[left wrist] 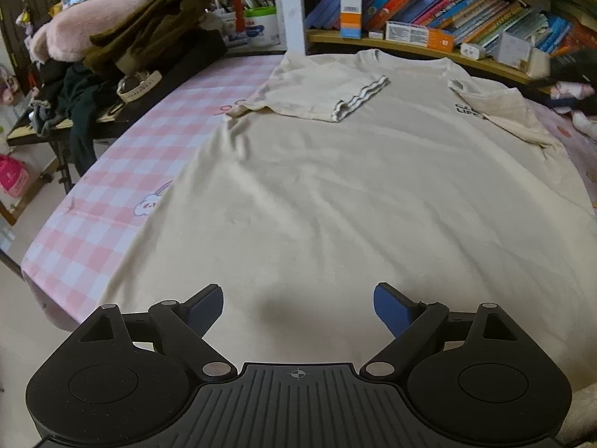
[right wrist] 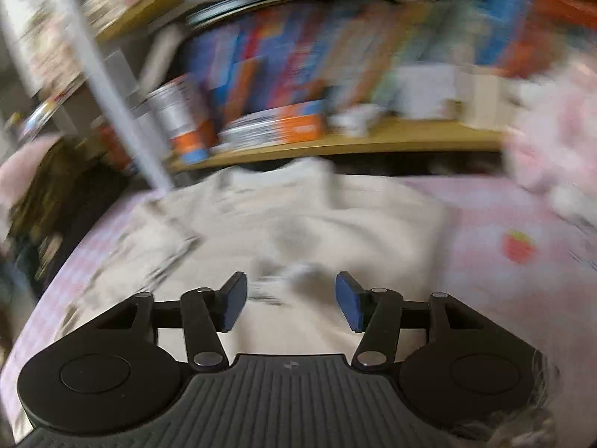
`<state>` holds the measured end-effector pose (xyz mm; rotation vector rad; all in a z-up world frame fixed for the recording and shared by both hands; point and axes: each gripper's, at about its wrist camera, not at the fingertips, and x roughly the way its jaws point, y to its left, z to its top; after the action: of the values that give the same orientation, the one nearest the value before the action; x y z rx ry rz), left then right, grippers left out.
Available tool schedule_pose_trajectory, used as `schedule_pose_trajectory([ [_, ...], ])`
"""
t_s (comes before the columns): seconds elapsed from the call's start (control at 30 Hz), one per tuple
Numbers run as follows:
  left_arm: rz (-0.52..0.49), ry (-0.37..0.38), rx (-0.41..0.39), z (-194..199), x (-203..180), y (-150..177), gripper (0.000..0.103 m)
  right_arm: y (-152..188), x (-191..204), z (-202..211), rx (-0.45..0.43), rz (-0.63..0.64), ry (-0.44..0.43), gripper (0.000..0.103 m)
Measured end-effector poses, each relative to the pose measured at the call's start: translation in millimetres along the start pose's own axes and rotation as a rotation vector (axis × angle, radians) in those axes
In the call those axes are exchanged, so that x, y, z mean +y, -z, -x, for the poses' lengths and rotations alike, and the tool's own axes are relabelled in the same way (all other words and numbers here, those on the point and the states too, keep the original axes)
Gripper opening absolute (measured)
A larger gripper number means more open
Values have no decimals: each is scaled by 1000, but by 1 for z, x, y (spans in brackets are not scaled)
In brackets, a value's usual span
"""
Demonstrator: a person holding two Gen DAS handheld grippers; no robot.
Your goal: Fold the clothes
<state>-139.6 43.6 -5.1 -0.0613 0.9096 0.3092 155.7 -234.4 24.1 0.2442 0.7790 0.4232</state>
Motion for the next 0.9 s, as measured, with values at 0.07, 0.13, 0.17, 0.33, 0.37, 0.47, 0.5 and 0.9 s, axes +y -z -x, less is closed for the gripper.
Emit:
schedule_pose_trajectory([
  [0.07,-5,1,0,0,-1,-1,90,2,-19,2,8,-63,-12,41],
  [0.13,-19,6,-4,1,-4,-2,90,3,-26,4,22,-72,-71,41],
  [0.17,-23,6,-4,2,-5,-1,90,4,-30,5,29,-77,-101,42],
  [0.33,-35,3,-1,4,-9,1,90,3,2,-5,27,225,-84,47],
  [0.37,-38,3,0,5,-10,1,90,3,7,-12,35,267,-63,47],
  [0.47,-45,1,2,7,-12,3,90,5,21,-32,79,378,-38,37],
  [0.5,-48,0,3,7,-12,3,90,6,26,-34,86,406,-27,12],
  [0.9,-42,-7,-1,10,-14,2,90,34,25,-8,248,286,-325,37],
])
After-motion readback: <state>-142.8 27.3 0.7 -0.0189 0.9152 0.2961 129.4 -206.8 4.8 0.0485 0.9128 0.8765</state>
